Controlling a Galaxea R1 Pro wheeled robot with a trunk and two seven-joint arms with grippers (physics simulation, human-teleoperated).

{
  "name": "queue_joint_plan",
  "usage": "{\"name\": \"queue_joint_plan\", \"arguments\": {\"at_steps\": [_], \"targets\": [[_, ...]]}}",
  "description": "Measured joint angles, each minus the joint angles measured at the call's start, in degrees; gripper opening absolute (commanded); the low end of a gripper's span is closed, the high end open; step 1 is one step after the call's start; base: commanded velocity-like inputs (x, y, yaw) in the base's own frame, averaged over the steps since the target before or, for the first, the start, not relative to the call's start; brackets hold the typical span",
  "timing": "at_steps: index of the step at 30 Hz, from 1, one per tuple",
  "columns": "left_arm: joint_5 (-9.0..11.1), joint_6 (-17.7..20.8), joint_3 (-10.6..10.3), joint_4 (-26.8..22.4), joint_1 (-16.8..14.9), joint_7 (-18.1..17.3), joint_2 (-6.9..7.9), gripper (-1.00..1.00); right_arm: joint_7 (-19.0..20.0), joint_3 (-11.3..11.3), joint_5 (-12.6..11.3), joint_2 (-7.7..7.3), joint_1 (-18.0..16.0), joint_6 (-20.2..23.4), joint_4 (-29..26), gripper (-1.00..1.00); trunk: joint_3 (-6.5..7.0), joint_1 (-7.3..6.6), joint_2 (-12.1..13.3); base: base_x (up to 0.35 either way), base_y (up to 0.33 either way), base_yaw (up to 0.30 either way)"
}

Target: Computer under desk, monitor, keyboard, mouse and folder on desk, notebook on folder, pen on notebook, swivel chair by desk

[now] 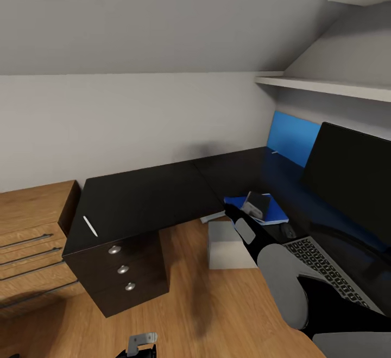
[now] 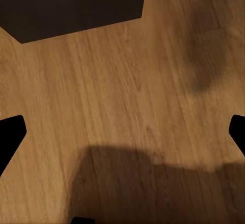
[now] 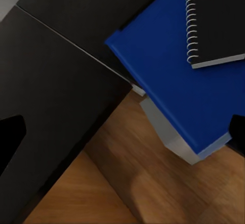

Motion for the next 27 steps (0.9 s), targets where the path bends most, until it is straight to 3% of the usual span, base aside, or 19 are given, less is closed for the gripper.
{"name": "queue_joint_plan", "arguments": {"at_steps": [12,27], "targets": [[0.0,0.0,0.0,0.0,0.0,0.0,0.00,1.00,0.9,0.2,0.7,0.00,0.0,-0.3,-0.1,1.00,0.00,0.00,0.0,0.000,0.000,0.005],[0.0,0.0,0.0,0.0,0.0,0.0,0.00,1.00,1.0,0.4,0.7,0.00,0.0,-0.3,0.2,1.00,0.00,0.00,0.0,0.000,0.000,0.217]]}}
